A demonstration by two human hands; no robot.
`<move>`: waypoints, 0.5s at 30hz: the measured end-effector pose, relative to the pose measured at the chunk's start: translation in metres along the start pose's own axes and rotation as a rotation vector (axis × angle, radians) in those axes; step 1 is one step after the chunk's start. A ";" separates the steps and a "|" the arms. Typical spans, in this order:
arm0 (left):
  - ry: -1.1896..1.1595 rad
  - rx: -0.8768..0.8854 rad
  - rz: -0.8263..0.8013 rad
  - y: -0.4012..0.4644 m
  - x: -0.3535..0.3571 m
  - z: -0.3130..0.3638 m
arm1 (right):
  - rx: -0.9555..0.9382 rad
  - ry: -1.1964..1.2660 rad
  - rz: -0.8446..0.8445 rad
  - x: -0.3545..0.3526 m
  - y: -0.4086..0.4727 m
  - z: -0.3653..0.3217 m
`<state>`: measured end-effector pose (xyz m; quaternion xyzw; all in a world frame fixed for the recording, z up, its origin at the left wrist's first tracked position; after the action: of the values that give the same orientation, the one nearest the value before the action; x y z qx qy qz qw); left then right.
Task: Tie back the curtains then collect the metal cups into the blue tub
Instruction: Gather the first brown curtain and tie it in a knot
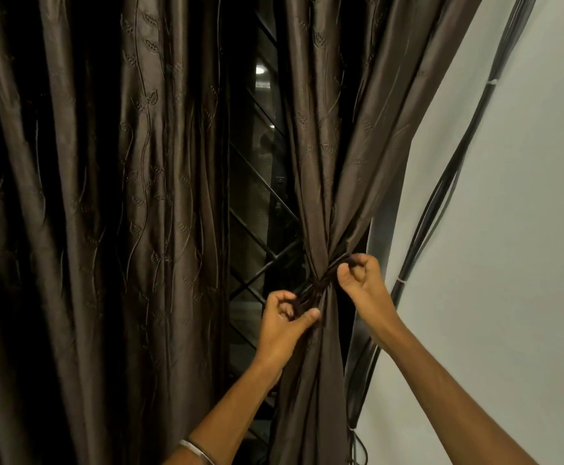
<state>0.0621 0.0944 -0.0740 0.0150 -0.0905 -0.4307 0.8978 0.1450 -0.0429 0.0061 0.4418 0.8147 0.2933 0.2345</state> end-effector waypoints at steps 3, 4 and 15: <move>0.419 0.044 0.048 -0.004 0.006 -0.014 | 0.104 0.028 -0.201 0.023 -0.011 0.020; 0.491 0.043 0.014 -0.006 0.012 -0.021 | 0.099 -0.009 -0.226 0.030 -0.013 0.026; 0.480 0.022 0.035 -0.009 0.039 -0.064 | 0.223 -0.140 0.009 0.051 -0.043 0.088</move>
<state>0.0902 0.0550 -0.1319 0.1250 0.1207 -0.3980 0.9008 0.1512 0.0056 -0.0924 0.4881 0.8219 0.1706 0.2389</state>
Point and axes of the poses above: each hand's wrist, its own y-axis towards the middle knuckle, its own x-axis out of the palm, z = x × y, the point moved 5 cm from there along y, towards the middle knuckle, and after that the axes turned 12 degrees about -x, right-handed, at the moved point
